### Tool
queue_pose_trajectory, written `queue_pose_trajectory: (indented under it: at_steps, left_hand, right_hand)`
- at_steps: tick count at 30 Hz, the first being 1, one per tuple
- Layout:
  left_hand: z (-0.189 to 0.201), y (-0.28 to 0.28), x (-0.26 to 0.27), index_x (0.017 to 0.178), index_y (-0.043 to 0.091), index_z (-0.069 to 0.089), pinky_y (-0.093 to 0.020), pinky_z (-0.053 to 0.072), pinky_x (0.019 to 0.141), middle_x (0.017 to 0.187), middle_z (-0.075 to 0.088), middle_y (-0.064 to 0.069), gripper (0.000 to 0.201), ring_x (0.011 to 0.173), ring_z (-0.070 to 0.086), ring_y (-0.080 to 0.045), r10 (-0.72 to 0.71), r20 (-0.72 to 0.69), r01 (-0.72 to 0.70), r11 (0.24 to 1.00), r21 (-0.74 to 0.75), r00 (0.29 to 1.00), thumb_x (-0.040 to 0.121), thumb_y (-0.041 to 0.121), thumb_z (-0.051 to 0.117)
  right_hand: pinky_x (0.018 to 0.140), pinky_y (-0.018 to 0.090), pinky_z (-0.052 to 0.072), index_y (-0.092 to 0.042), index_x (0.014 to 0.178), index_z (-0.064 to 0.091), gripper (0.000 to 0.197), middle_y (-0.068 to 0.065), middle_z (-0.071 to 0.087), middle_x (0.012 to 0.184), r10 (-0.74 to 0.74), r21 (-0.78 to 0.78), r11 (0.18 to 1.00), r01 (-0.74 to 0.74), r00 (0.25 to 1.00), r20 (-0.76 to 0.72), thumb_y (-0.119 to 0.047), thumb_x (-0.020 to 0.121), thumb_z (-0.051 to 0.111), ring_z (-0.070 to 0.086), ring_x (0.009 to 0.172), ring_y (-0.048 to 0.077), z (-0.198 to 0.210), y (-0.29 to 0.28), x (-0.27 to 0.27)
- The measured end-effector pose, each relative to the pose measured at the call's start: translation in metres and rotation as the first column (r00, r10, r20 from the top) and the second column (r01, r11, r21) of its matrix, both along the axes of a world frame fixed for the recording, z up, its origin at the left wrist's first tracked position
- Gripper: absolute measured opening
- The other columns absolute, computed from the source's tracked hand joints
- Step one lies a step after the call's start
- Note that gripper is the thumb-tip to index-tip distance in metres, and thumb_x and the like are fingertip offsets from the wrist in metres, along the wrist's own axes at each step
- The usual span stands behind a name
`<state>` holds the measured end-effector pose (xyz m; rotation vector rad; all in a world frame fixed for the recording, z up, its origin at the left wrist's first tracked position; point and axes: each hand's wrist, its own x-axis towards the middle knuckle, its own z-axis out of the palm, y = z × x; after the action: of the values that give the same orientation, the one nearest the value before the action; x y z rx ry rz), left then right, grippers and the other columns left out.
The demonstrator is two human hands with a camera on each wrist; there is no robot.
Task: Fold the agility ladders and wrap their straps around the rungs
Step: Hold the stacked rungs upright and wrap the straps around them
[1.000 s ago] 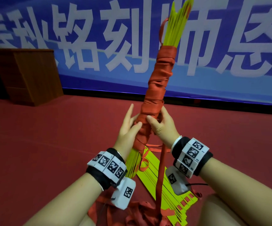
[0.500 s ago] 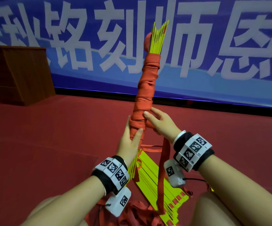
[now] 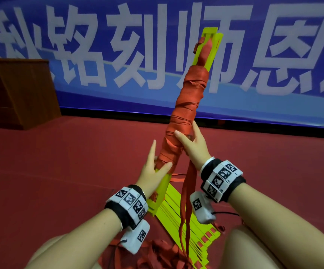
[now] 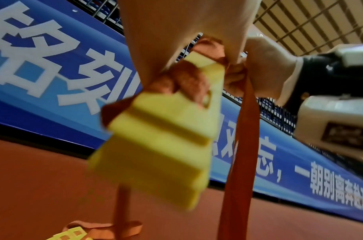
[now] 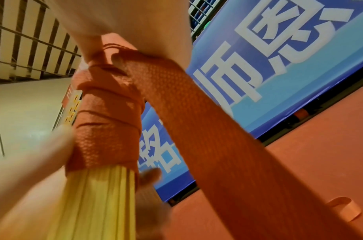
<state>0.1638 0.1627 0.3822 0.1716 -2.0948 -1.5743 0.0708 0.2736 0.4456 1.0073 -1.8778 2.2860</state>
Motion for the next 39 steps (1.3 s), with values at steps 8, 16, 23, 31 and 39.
queue_pose_trajectory:
  at_steps: [8,16,23,31,39]
  left_hand:
    - [-0.008,-0.003,0.006,0.106,0.024,0.057,-0.026,0.055,0.062,0.076,0.066,0.002,0.036,0.060,0.067,-0.007,-0.111,0.101,0.106,0.993,0.051,0.989,0.081,0.005,0.075]
    - [-0.016,-0.004,0.001,0.145,0.032,0.039,-0.028,0.046,0.081,0.108,0.070,0.005,0.073,0.104,0.064,-0.022,0.241,0.074,-0.196,0.905,-0.377,0.968,0.082,0.039,0.075]
    - [-0.013,0.003,0.010,0.154,0.035,0.007,-0.036,0.044,0.080,0.135,0.056,0.001,0.077,0.112,0.059,-0.029,0.344,0.001,-0.259,0.708,-0.656,0.939,0.095,0.042,0.055]
    - [-0.014,-0.023,0.002,0.141,0.044,0.038,-0.036,0.051,0.096,0.128,0.060,0.012,0.061,0.105,0.066,-0.018,-0.123,0.060,0.123,0.992,0.019,0.991,0.086,0.041,0.066]
    - [-0.019,-0.022,0.007,0.138,0.042,0.036,-0.016,0.045,0.095,0.116,0.062,0.015,0.072,0.099,0.061,0.007,-0.086,0.007,0.086,0.996,0.009,0.996,0.084,0.015,0.074]
  right_hand:
    - [0.038,0.018,0.033,-0.029,0.118,0.057,0.029,0.002,0.054,0.067,0.065,-0.036,0.997,-0.061,0.992,0.108,-0.018,0.092,0.063,0.038,0.039,0.010,0.011,0.013,-0.006]
    - [0.036,0.020,0.037,-0.029,0.148,0.033,0.062,0.008,0.049,0.056,-0.087,0.013,0.996,0.086,0.984,0.157,-0.013,0.093,0.059,0.041,0.034,0.010,0.004,0.009,-0.013]
    - [0.079,0.038,0.056,-0.040,0.151,0.006,0.105,-0.004,0.069,0.107,-0.348,0.125,0.930,0.346,0.937,-0.009,-0.059,0.070,0.070,0.069,0.089,0.017,-0.002,-0.006,-0.012]
    - [0.047,0.021,0.045,-0.027,0.148,0.031,0.075,-0.008,0.066,0.076,-0.119,-0.139,0.981,0.133,0.987,0.105,-0.015,0.085,0.070,0.055,0.052,0.007,-0.001,-0.001,-0.015]
    - [0.037,0.021,0.037,-0.035,0.145,0.037,0.066,0.003,0.050,0.059,-0.046,-0.014,0.999,0.048,0.993,0.105,-0.018,0.089,0.067,0.042,0.036,0.014,0.002,0.001,-0.014]
